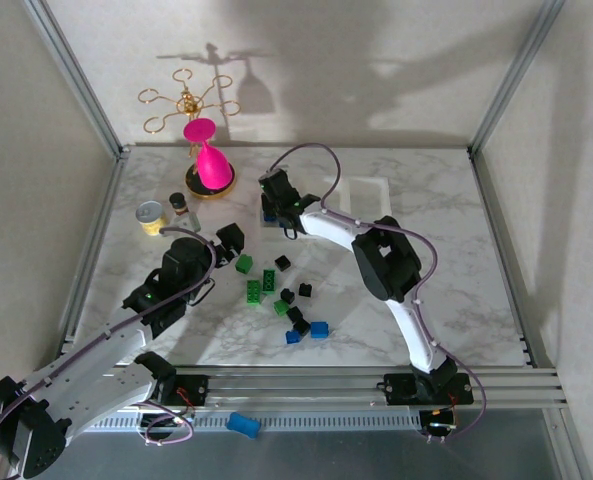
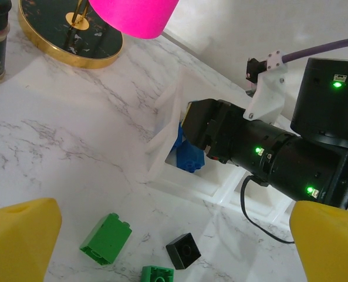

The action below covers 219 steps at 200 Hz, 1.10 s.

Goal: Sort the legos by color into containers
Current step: Place the lego in the container, then pick up the lego from the bottom-center of the table.

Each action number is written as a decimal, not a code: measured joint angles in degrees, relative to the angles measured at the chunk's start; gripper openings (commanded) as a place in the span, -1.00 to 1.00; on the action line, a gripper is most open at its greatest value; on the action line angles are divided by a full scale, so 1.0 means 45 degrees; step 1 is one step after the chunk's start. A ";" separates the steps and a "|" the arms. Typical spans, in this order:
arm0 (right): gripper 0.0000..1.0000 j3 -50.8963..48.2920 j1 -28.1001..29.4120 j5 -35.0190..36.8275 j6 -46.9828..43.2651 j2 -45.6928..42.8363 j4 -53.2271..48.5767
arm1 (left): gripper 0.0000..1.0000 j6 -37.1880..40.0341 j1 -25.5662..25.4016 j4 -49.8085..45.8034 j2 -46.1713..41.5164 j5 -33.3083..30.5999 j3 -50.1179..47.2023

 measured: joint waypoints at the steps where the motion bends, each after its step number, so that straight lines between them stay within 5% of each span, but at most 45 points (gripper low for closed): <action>1: -0.05 0.0010 0.0000 -0.0005 -0.0024 0.0010 -0.0005 | 0.99 0.0000 0.0000 0.0000 0.0000 0.0005 0.0000; 58: 0.09 -0.0539 0.0005 -0.0398 -0.0418 -0.0359 0.0806 | 0.99 -0.0053 0.0000 -0.0010 -0.0005 0.0005 0.0000; 117: 0.16 -0.3230 0.0194 -0.1064 -0.0500 -0.3895 0.1472 | 0.99 -0.0243 -0.0121 -0.0369 -0.0165 0.0204 0.0000; 219: 0.43 -1.0127 0.1103 -0.2317 0.0393 -1.0822 0.0301 | 0.99 -0.1642 -0.3070 -0.1545 -0.0248 -0.0471 0.0083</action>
